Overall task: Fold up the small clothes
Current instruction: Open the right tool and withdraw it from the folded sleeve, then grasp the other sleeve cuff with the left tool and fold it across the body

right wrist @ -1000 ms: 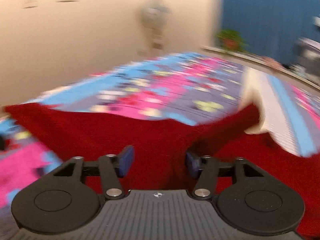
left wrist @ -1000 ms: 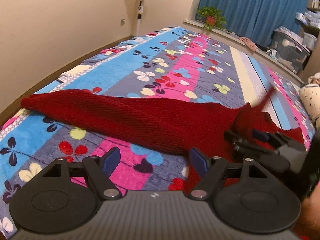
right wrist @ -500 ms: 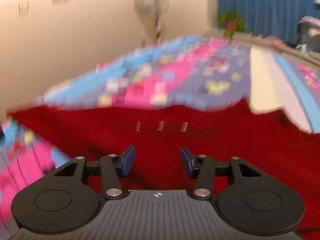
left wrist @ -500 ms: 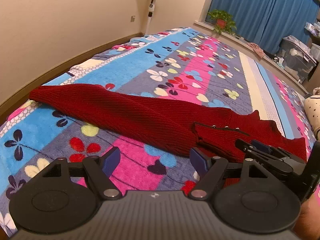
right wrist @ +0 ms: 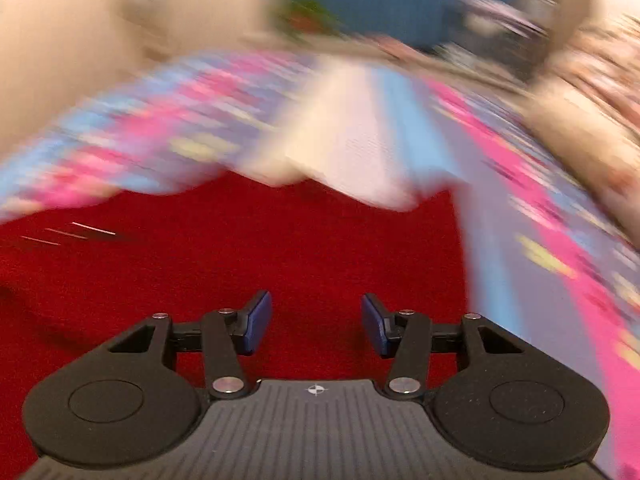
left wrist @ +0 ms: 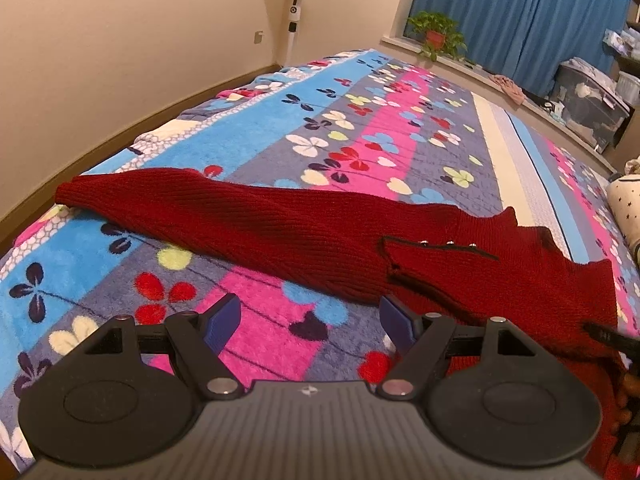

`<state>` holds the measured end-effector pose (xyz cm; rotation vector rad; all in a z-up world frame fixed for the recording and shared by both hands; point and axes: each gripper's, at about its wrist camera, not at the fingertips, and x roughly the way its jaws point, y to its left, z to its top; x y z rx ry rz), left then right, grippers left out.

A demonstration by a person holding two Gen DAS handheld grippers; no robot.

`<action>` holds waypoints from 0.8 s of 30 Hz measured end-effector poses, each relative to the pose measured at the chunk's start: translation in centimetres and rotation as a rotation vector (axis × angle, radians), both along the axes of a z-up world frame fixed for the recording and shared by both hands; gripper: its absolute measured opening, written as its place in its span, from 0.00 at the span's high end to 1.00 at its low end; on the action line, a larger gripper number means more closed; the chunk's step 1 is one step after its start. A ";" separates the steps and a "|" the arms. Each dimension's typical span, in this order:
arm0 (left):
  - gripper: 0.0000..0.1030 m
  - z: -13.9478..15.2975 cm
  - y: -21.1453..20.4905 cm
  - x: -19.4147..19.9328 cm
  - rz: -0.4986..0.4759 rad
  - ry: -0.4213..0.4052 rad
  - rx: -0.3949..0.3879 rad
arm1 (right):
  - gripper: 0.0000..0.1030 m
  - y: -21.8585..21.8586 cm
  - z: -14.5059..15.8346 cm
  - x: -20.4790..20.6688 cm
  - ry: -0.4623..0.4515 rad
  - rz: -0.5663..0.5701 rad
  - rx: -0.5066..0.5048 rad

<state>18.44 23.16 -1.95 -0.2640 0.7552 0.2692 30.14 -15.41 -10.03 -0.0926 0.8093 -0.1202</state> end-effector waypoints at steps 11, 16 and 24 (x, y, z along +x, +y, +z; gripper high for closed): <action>0.21 -0.1 -0.1 -0.5 -0.004 0.007 0.012 | 0.58 -5.8 0.4 -0.2 0.028 -0.056 0.026; 0.21 -0.2 -0.2 -0.5 -0.014 0.009 0.020 | 0.44 -6.4 1.3 -1.0 0.025 -0.046 0.000; 0.21 -0.3 -0.1 0.0 -0.008 0.011 0.029 | 0.45 -6.6 8.5 -7.9 -0.164 0.141 0.030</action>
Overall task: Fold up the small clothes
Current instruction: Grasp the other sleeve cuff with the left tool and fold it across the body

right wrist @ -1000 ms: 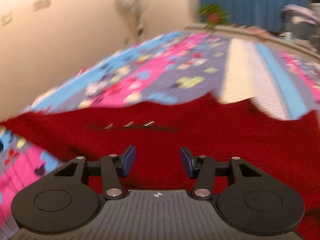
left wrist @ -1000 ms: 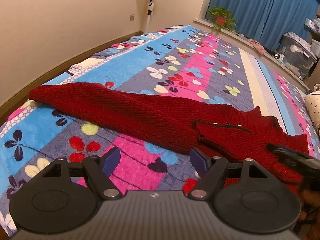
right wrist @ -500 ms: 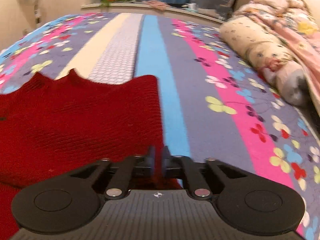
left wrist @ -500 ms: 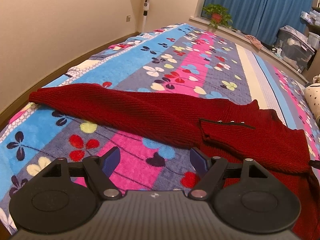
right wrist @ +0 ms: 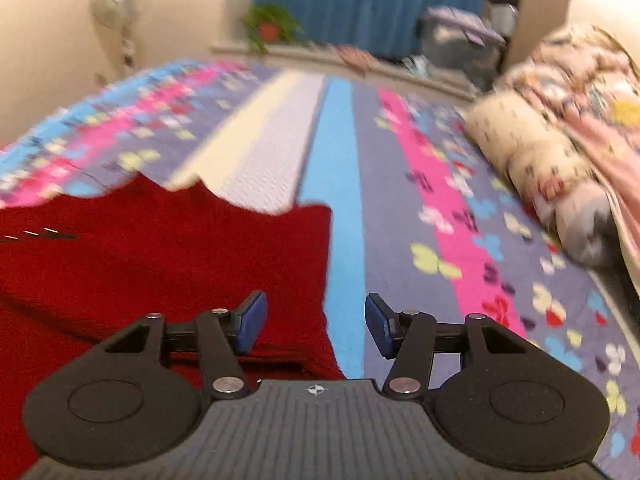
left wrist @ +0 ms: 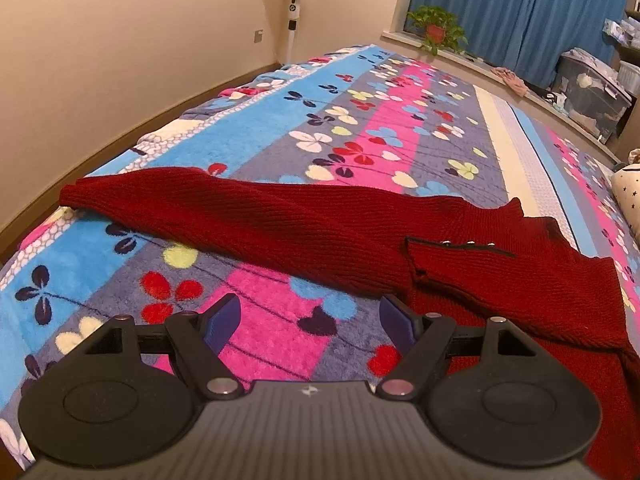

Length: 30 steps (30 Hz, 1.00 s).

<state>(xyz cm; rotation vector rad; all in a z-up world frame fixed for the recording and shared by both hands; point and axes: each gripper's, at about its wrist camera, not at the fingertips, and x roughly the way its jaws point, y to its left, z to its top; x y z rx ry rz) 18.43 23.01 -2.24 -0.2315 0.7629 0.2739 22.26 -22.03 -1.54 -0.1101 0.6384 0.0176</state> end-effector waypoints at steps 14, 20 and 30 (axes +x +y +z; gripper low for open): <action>0.96 -0.5 1.9 0.9 0.014 -0.087 0.016 | 0.46 -1.8 -0.9 -8.8 -0.090 0.218 0.057; 0.95 -2.2 8.0 2.3 0.220 -0.103 -0.057 | 0.75 -2.0 -4.8 -5.5 0.088 0.177 0.175; 0.40 -6.7 14.6 6.2 0.436 -0.057 -0.279 | 0.72 -0.2 -8.1 -3.3 0.250 0.227 0.062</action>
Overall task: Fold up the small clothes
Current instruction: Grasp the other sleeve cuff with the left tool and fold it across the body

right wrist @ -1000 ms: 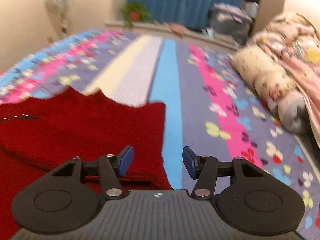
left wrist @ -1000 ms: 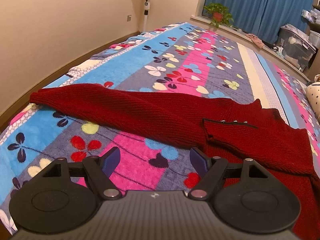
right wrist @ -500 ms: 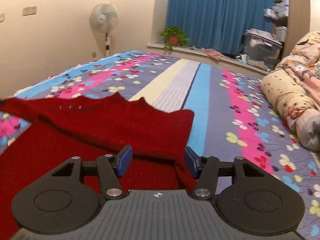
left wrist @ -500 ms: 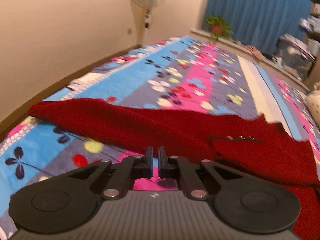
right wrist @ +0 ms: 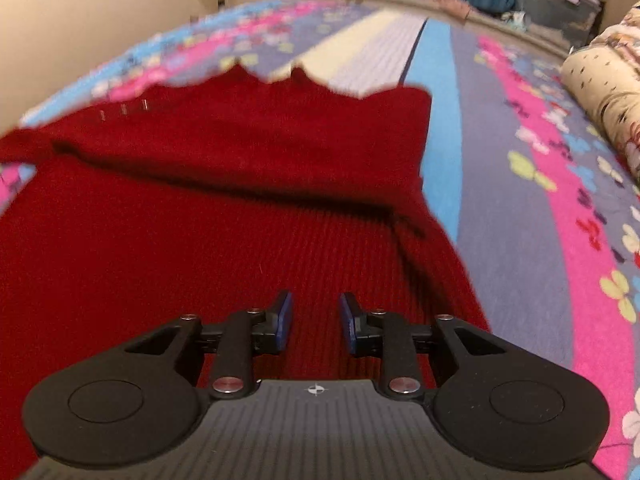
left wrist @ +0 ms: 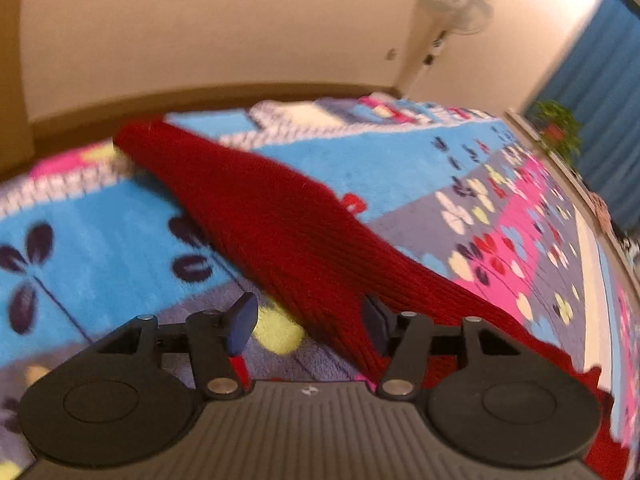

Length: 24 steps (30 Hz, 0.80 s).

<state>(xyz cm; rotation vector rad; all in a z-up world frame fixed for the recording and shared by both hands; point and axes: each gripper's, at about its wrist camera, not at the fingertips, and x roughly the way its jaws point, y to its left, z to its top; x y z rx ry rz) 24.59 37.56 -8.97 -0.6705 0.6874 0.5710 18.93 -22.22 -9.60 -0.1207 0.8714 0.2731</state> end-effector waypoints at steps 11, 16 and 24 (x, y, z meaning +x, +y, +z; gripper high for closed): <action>0.90 2.9 -4.7 3.3 0.032 -0.010 0.338 | 0.71 0.5 0.3 0.6 0.017 -0.006 -0.016; 0.91 8.7 -17.4 3.8 -0.331 -0.285 0.537 | 0.71 0.5 0.3 0.7 0.012 -0.007 -0.017; 0.45 8.9 -31.7 1.6 -0.966 -0.486 0.520 | 0.71 0.2 0.2 0.4 0.001 -0.009 -0.005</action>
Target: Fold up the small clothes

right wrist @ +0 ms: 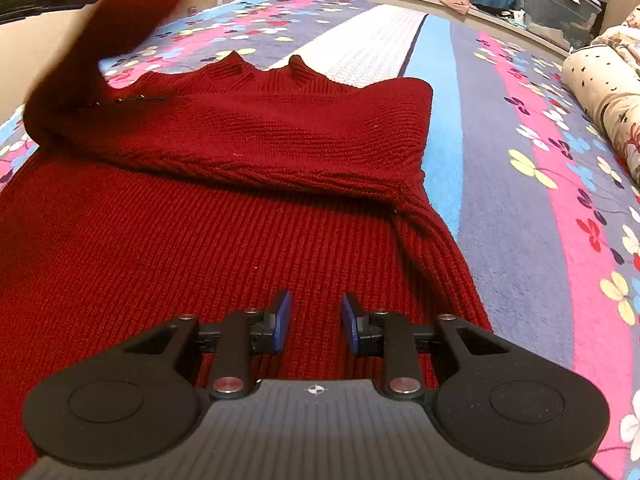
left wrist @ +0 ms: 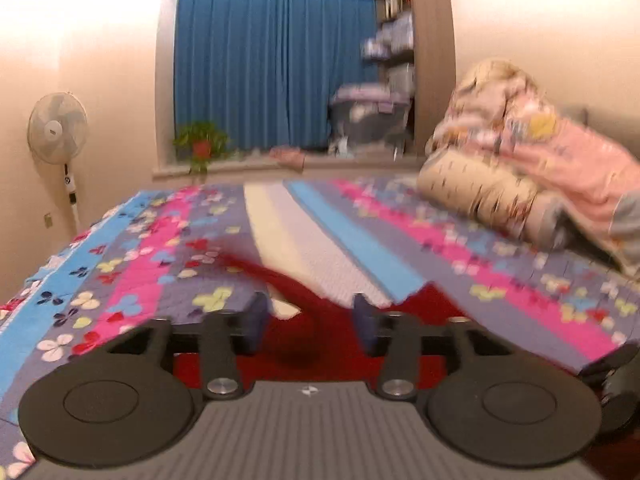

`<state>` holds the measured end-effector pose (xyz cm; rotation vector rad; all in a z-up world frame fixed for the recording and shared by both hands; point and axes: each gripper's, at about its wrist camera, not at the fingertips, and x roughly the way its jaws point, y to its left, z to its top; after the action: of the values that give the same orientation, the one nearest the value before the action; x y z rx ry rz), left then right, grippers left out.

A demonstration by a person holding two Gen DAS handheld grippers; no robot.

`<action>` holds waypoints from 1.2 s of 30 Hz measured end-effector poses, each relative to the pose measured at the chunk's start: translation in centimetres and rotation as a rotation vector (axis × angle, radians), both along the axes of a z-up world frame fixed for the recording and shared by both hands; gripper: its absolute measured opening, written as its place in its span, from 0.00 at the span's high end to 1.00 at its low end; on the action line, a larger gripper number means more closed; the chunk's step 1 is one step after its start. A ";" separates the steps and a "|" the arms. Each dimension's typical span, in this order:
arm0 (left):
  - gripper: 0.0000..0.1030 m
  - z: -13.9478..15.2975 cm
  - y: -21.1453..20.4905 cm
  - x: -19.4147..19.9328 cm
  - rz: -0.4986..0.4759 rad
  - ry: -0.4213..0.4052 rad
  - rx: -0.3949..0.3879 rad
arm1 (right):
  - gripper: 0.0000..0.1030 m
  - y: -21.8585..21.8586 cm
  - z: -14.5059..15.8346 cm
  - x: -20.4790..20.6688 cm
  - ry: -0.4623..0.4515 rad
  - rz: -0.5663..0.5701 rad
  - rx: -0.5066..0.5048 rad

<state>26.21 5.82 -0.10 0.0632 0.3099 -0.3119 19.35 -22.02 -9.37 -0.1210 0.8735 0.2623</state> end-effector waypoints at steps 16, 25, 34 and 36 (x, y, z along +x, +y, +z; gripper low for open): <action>0.71 -7.0 10.2 6.4 0.268 0.509 -0.040 | 0.71 -1.6 3.2 0.1 -0.122 -0.055 0.285; 0.68 -5.6 9.8 5.7 0.262 0.495 -0.022 | 0.55 -0.8 0.7 9.1 0.061 -0.293 0.606; 0.67 -5.2 10.8 5.1 0.256 0.480 -0.025 | 0.93 1.4 0.7 12.1 0.025 -0.450 0.616; 0.67 -5.2 10.9 5.1 0.259 0.479 -0.033 | 0.94 1.4 2.7 11.4 -0.078 -0.426 0.614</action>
<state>31.32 16.77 -5.26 -0.0860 0.7808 -0.0699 30.75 -20.62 -6.68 0.6166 0.6894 0.1152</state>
